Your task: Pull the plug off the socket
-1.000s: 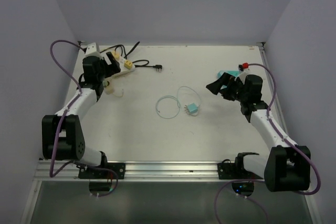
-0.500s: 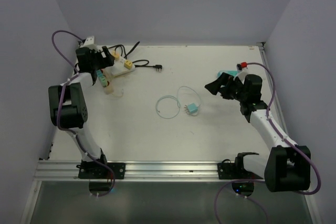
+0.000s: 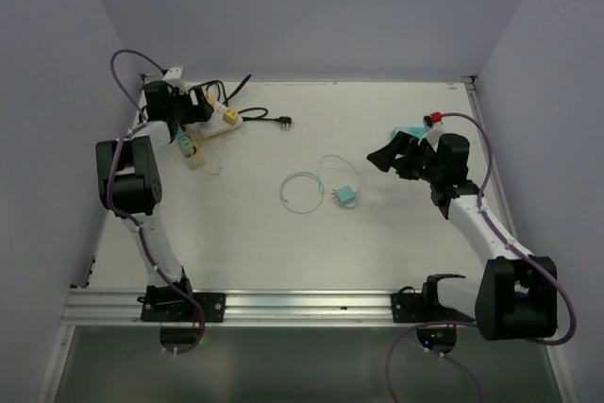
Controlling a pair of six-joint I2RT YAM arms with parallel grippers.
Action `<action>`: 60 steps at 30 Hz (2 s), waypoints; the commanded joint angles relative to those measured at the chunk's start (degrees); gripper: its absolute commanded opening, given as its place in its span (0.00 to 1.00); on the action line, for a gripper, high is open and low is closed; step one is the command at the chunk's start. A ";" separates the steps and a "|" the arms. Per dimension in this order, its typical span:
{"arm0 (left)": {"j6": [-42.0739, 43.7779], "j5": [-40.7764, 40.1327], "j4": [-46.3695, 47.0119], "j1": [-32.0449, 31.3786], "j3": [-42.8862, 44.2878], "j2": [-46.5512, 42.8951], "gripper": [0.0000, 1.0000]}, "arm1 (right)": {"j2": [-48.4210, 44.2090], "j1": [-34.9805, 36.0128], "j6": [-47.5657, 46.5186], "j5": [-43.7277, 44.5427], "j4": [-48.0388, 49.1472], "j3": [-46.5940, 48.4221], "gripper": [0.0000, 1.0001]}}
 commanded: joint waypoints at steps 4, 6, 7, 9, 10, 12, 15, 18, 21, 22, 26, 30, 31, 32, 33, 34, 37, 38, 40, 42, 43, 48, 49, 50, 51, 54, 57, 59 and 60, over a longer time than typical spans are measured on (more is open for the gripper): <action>1.42 1.51 -3.07 -0.38 2.23 2.22 0.81 | 0.19 0.22 -1.13 -0.60 2.65 0.54 0.98; 1.51 1.51 -3.33 -0.90 2.05 2.48 0.81 | 0.28 0.22 -1.13 -0.69 2.74 0.54 0.98; 1.68 1.33 -3.60 -1.17 2.05 2.48 0.81 | 0.28 0.31 -1.04 -0.69 2.74 0.54 0.98; 1.86 1.42 -4.39 -2.05 2.23 2.66 0.81 | 0.37 0.31 -1.04 -0.78 2.92 0.54 0.98; 1.95 1.42 -4.57 -2.31 2.23 2.66 0.81 | 0.28 0.31 -0.95 -0.70 2.92 0.54 0.98; 1.69 1.33 -4.65 -3.19 1.88 2.13 0.80 | 0.28 0.31 -1.04 -0.69 2.83 0.54 0.98; 0.81 1.42 -3.96 -4.24 0.47 0.64 0.77 | 0.02 0.22 -0.95 -0.52 2.83 0.45 0.98; -0.59 0.89 -2.82 -5.21 -2.07 -1.12 0.74 | -0.07 0.31 -0.86 -0.78 3.09 0.37 0.98; -2.70 -0.07 -1.06 -6.70 -4.01 -3.23 0.73 | -0.42 0.31 -0.69 -0.69 3.09 0.28 0.98; -3.41 -0.51 -0.44 -7.14 -5.75 -3.84 0.71 | -0.51 0.31 -0.60 -0.87 3.18 0.28 0.98; -7.36 -1.92 3.86 -8.73 -11.12 -7.71 0.72 | -0.60 0.31 -0.51 -0.87 3.18 0.19 0.98; -12.64 -2.53 9.05 -8.73 -16.83 -10.26 0.75 | -0.60 0.48 -0.25 -0.87 3.45 0.10 0.98; -13.17 -2.80 8.97 -8.73 -17.11 -10.52 0.77 | -0.60 0.48 -0.25 -0.87 3.53 0.10 0.98; -13.78 -2.88 8.97 -8.73 -17.46 -10.61 0.79 | -0.51 0.48 -0.25 -0.96 3.62 0.10 0.98; -14.92 -2.89 9.14 -8.73 -17.98 -10.61 0.81 | -0.33 0.48 -0.16 -1.13 3.71 0.10 0.98; -15.54 -2.89 9.49 -8.73 -18.34 -10.79 0.84 | -0.25 0.48 0.01 -1.22 3.80 0.02 0.98; -17.47 -2.71 11.25 -8.64 -18.96 -10.35 0.86 | -0.16 0.48 0.10 -1.40 4.15 -0.16 0.98; -18.09 -2.71 11.25 -8.55 -18.78 -10.00 0.87 | -0.07 0.48 0.19 -1.40 4.24 -0.16 0.98; -18.79 -2.27 11.43 -8.12 -17.99 -9.04 0.87 | -0.07 0.48 0.19 -1.40 4.24 -0.16 0.98; -19.58 -2.18 12.04 -7.85 -17.29 -8.33 0.86 | 0.02 0.40 0.19 -1.49 4.41 -0.16 0.98; -19.85 -1.83 12.39 -7.41 -17.11 -7.72 0.86 | 0.11 0.48 0.19 -1.49 4.50 -0.16 0.98; -19.24 0.10 13.54 -6.62 -15.18 -5.00 0.81 | 0.54 0.48 0.36 -1.57 4.68 -0.16 0.98; -19.06 1.49 13.45 -6.45 -14.74 -3.86 0.81 | 0.63 0.48 0.37 -1.66 4.68 -0.16 0.98; -18.62 2.20 13.36 -6.53 -14.39 -3.41 0.80 | 0.63 0.48 0.37 -1.75 4.85 -0.25 0.98; -18.53 2.82 13.45 -6.44 -13.86 -2.97 0.79 | 0.63 0.48 0.37 -1.75 4.85 -0.25 0.98; -18.36 5.19 13.28 -6.44 -12.46 -1.48 0.76 | 0.81 0.48 0.45 -1.75 4.94 -0.25 0.98; -18.27 7.22 12.57 -6.53 -11.22 -0.25 0.73 | 1.16 0.48 0.45 -1.84 5.12 -0.25 0.98; -18.53 7.92 12.83 -6.53 -11.05 0.11 0.71 | 1.16 0.48 0.45 -1.92 5.20 -0.25 0.98; -18.62 8.27 13.01 -6.53 -10.96 0.11 0.68 | 1.16 0.48 0.54 -1.92 5.20 -0.25 0.98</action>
